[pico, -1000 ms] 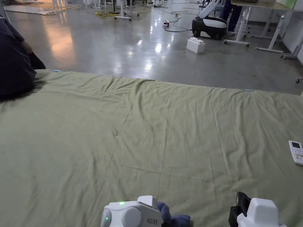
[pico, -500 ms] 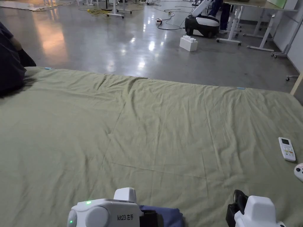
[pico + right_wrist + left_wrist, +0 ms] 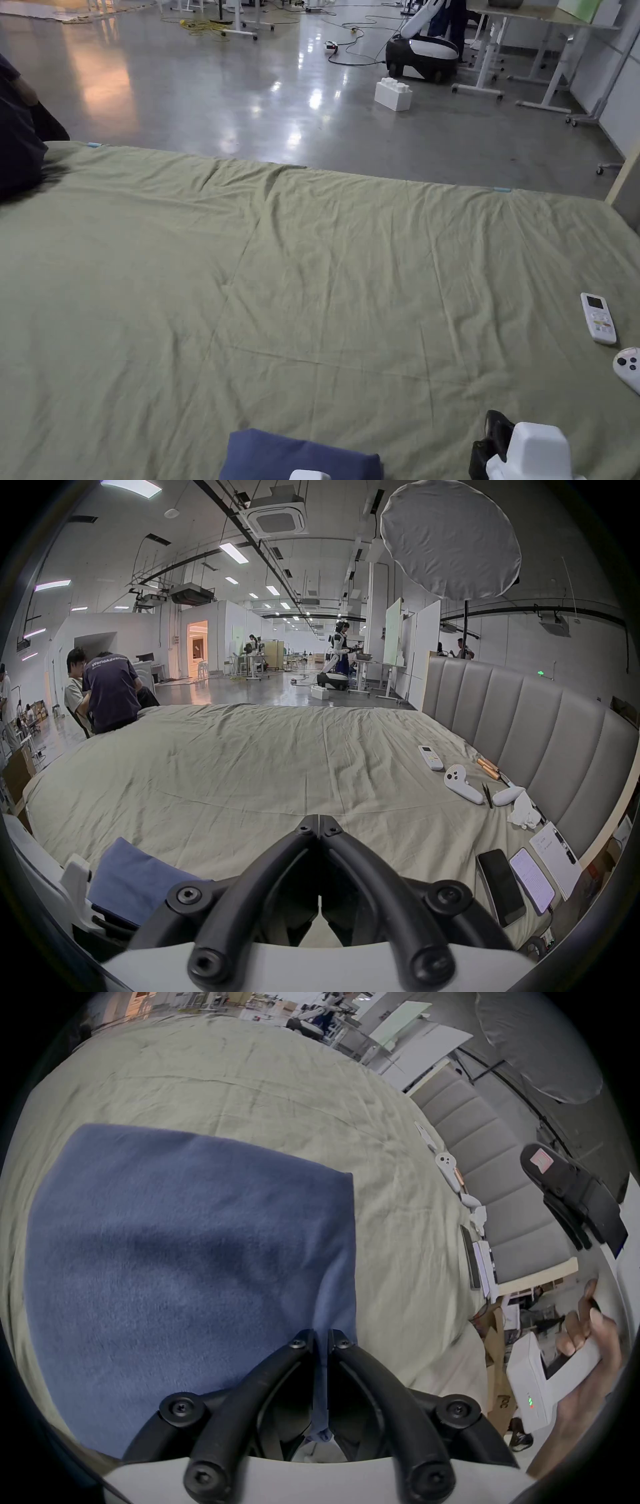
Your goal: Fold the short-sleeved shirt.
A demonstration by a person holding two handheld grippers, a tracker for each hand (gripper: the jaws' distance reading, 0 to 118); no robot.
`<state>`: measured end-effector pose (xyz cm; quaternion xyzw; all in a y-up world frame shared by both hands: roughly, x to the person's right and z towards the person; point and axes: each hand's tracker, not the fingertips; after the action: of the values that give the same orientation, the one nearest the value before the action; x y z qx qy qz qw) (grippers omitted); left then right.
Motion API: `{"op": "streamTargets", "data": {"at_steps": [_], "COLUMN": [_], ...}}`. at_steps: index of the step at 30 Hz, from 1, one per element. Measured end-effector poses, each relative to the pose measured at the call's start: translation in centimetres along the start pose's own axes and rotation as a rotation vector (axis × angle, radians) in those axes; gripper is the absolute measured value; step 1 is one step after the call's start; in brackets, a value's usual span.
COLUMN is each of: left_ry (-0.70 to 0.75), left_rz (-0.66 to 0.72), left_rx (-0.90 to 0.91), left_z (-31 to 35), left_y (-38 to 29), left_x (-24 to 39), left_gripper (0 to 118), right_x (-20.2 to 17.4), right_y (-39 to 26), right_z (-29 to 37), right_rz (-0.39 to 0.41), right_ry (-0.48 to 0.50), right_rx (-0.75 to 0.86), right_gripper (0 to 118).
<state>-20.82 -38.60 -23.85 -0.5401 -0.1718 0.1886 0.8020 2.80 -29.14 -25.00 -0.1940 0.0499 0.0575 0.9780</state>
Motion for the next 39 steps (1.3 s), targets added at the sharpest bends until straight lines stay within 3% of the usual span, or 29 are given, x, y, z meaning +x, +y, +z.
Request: {"op": "streamTargets", "data": {"at_steps": [3, 8, 15, 17, 21, 32, 39], "left_ry": [-0.023, -0.044, 0.298, 0.412, 0.505, 0.572, 0.531], "left_rz": [-0.026, -0.122, -0.282, -0.296, -0.254, -0.206, -0.161], "left_rx": [0.006, 0.242, 0.725, 0.846, 1.007, 1.057, 0.918], "left_z": [1.5, 7.3, 15.4, 16.8, 19.0, 20.5, 19.2], "left_y": [0.5, 2.8, 6.0, 6.4, 7.0, 7.0, 5.0], "left_x": [-0.1, -0.7, -1.8, -2.3, -3.6, -5.3, -7.8], "left_gripper": [8, 8, 8, 8, 8, 8, 8], "right_x": [-0.1, -0.2, -0.8, -1.0, -1.3, -1.9, -3.4], "right_y": [0.0, 1.2, 4.1, 5.1, 6.9, 9.7, 4.8], "right_z": [0.0, 0.0, -0.3, -0.4, -0.7, -0.5, 0.2], "right_rz": [0.0, -0.004, -0.015, -0.016, -0.02, 0.028, 0.028], "right_ry": [0.003, 0.003, -0.014, -0.016, -0.024, -0.048, 0.044], "right_rx": [0.009, 0.056, 0.171, 0.196, 0.251, 0.334, 0.138], "right_gripper": [0, 0, 0, 0, 0, 0, 0]}}
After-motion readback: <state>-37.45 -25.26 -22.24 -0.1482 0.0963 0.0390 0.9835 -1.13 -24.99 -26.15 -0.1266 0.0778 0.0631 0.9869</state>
